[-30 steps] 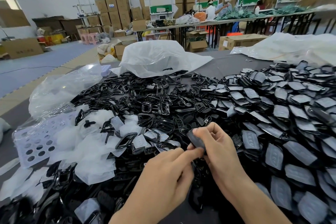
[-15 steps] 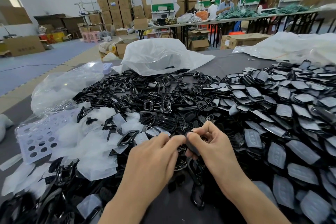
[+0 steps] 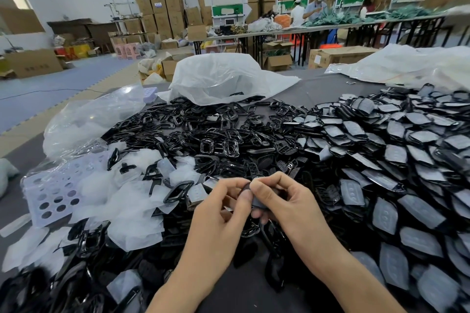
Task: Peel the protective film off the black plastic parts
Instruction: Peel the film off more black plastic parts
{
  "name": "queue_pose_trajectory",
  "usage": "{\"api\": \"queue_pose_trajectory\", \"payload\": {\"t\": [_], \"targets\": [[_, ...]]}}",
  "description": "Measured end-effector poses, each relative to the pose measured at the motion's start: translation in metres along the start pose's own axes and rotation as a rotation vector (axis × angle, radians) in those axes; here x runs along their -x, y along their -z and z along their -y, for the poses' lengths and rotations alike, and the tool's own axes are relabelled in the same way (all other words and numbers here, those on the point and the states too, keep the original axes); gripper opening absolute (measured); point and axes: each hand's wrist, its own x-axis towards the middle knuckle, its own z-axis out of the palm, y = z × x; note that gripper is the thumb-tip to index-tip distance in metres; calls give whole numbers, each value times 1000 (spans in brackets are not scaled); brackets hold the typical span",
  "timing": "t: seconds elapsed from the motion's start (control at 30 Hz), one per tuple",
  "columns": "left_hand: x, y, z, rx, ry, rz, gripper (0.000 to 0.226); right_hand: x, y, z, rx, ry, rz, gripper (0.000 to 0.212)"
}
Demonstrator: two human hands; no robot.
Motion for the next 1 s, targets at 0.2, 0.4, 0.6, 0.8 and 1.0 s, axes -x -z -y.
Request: {"api": "queue_pose_trajectory", "payload": {"t": [0.2,0.4,0.6,0.8,1.0], "targets": [[-3,3,-2,130,72,-64,14,-4,1,-4,-74,-21,41,23],[-4,0,-3,197,102,-88,14,-4,4,-5,-160,-57,60,21],[1,3,1,73,79,-38,22,-24,34,35,-327,83,-191,23],[3,26,16,-106,-4,-14,26,-49,81,65,-732,69,-450,49],[-15,37,26,-549,-33,17,30,-33,42,6,207,42,-268,36]]}}
